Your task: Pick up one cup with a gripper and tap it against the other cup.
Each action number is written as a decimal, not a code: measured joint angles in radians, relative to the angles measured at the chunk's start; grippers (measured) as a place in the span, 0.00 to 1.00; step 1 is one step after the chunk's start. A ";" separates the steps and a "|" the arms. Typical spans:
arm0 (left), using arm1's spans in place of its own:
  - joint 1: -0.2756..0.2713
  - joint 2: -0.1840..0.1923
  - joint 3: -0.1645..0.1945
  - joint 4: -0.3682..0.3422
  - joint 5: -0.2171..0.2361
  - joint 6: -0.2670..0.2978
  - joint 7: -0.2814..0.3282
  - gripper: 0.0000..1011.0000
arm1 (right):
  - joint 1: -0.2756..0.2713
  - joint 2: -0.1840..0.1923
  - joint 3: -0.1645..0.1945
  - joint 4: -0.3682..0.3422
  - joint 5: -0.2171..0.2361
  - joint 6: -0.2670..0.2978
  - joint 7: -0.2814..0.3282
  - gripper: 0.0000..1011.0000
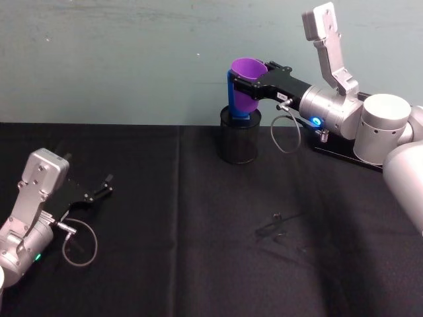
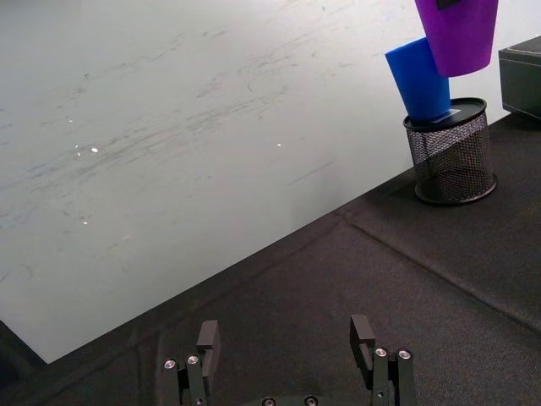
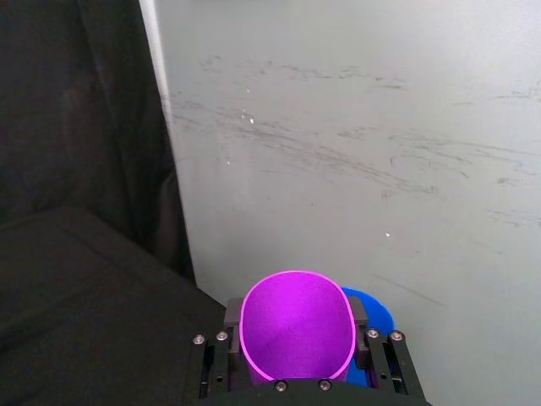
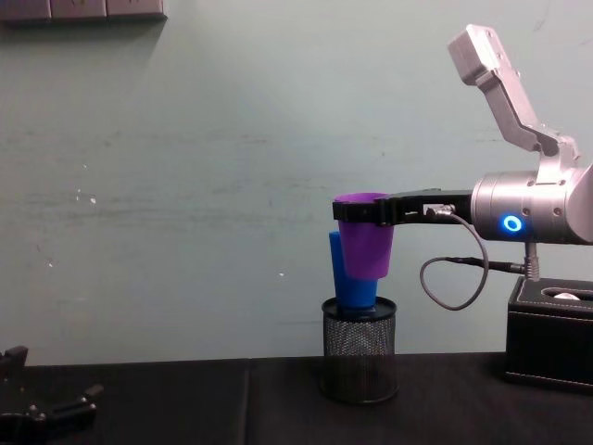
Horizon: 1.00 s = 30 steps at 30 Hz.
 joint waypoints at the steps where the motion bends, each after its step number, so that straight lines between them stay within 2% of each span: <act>1: 0.000 0.000 0.000 0.000 0.000 0.000 0.000 1.00 | 0.000 0.000 0.000 0.000 0.000 0.000 0.000 0.71; 30: 0.000 0.000 0.000 0.000 0.000 0.000 0.000 1.00 | -0.002 0.002 -0.002 -0.003 0.003 0.001 -0.001 0.72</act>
